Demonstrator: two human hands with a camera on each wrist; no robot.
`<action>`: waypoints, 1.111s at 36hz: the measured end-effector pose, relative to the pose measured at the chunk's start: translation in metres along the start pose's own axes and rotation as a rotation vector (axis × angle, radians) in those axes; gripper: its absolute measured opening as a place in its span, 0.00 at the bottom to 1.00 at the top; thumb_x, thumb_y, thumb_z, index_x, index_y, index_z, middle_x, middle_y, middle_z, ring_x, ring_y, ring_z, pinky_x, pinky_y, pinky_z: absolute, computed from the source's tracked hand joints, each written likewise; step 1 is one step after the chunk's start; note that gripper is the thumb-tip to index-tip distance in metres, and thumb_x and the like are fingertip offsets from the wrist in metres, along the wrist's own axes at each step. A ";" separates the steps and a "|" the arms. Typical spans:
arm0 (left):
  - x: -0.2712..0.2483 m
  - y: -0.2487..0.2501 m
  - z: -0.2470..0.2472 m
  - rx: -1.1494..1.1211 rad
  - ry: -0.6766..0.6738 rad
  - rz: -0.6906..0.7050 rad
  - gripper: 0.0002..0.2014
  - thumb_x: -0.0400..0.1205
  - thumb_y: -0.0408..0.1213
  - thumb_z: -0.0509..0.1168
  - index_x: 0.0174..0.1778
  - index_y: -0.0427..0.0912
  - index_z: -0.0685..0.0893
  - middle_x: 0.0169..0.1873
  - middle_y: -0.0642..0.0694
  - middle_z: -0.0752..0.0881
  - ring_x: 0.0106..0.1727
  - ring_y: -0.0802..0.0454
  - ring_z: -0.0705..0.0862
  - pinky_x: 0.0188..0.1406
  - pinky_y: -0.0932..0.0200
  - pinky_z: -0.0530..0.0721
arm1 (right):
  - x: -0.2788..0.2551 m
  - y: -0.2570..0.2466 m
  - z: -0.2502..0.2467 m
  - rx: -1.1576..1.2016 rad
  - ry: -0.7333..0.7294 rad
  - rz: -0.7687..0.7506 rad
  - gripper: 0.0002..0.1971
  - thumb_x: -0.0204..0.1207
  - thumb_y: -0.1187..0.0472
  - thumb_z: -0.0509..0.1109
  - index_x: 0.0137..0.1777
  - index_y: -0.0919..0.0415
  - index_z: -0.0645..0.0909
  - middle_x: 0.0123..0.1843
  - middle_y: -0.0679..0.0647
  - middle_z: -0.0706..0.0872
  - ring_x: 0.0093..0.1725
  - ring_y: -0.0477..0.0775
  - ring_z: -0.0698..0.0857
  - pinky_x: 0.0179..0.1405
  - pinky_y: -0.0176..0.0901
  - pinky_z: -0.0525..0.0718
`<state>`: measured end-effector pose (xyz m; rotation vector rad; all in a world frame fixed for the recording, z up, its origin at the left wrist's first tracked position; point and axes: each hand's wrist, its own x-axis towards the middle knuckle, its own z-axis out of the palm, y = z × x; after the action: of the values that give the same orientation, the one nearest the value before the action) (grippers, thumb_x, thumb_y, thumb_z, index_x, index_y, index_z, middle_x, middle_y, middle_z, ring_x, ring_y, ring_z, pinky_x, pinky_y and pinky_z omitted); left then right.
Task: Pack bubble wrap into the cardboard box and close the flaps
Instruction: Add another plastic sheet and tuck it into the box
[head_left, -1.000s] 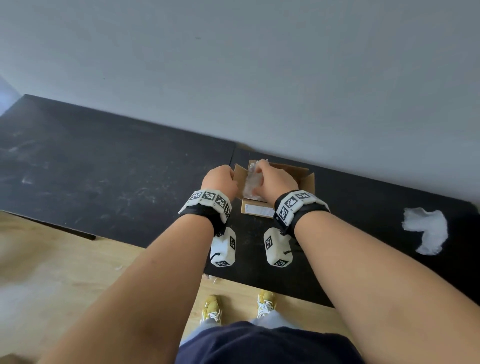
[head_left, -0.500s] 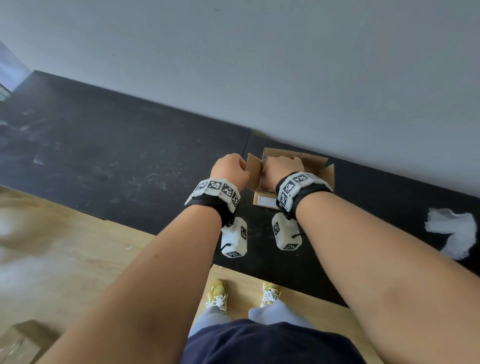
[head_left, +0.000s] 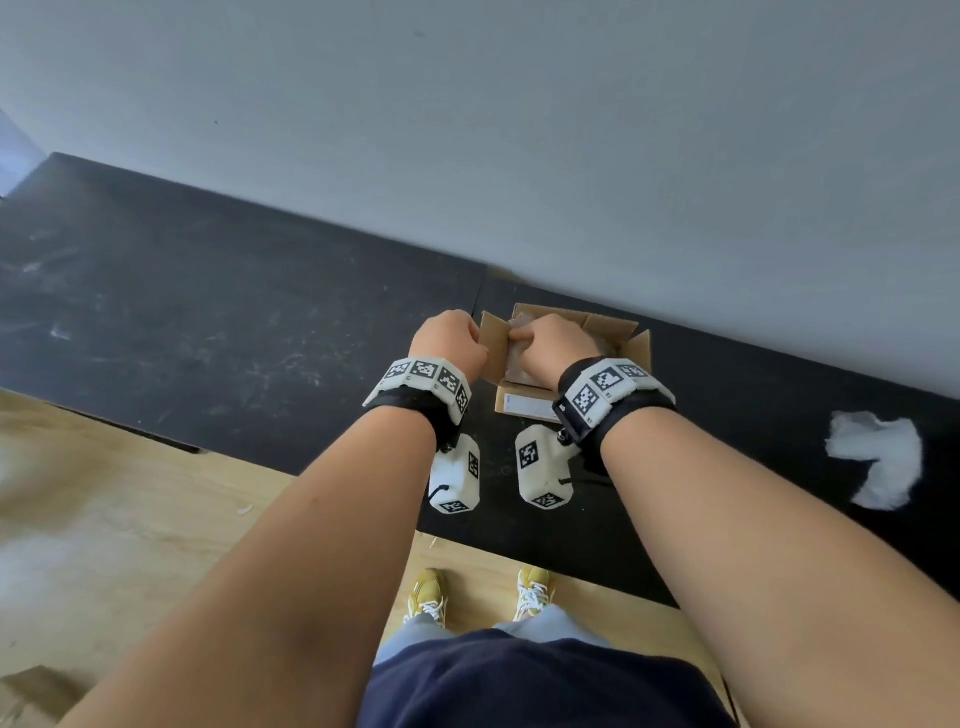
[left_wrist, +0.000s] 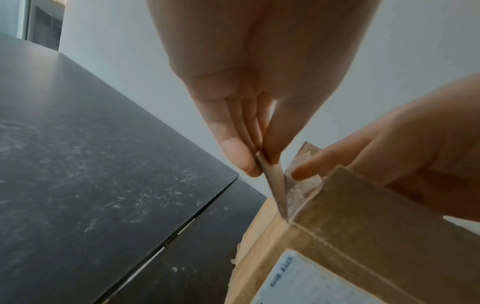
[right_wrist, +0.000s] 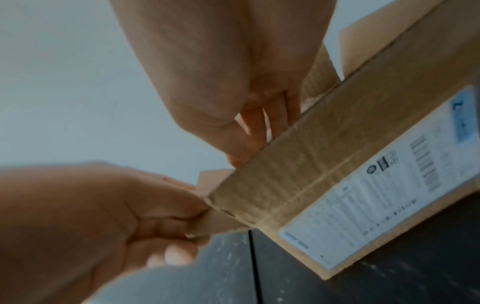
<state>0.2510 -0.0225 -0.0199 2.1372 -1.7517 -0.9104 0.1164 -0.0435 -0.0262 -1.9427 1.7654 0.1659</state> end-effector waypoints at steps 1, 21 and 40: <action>0.000 0.001 -0.001 0.021 0.002 0.006 0.07 0.75 0.32 0.64 0.46 0.42 0.86 0.37 0.46 0.85 0.39 0.46 0.83 0.35 0.58 0.77 | -0.003 0.003 -0.002 0.039 0.034 -0.003 0.11 0.80 0.57 0.61 0.49 0.44 0.86 0.53 0.46 0.87 0.55 0.53 0.85 0.49 0.41 0.76; -0.011 0.004 0.007 0.383 0.190 0.200 0.09 0.79 0.39 0.60 0.46 0.46 0.85 0.38 0.49 0.84 0.53 0.46 0.76 0.64 0.51 0.63 | 0.004 -0.011 -0.005 -0.417 -0.083 0.029 0.11 0.79 0.48 0.60 0.39 0.48 0.80 0.33 0.44 0.80 0.52 0.54 0.85 0.68 0.61 0.65; -0.015 0.009 0.004 0.458 0.169 0.183 0.10 0.81 0.42 0.61 0.52 0.47 0.85 0.48 0.47 0.85 0.59 0.44 0.75 0.69 0.51 0.63 | -0.004 -0.004 -0.004 -0.205 -0.102 0.038 0.17 0.81 0.47 0.55 0.62 0.42 0.82 0.61 0.47 0.86 0.67 0.58 0.80 0.74 0.66 0.61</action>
<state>0.2396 -0.0100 -0.0134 2.1744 -2.1791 -0.2889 0.1186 -0.0411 -0.0200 -2.0025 1.7786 0.4677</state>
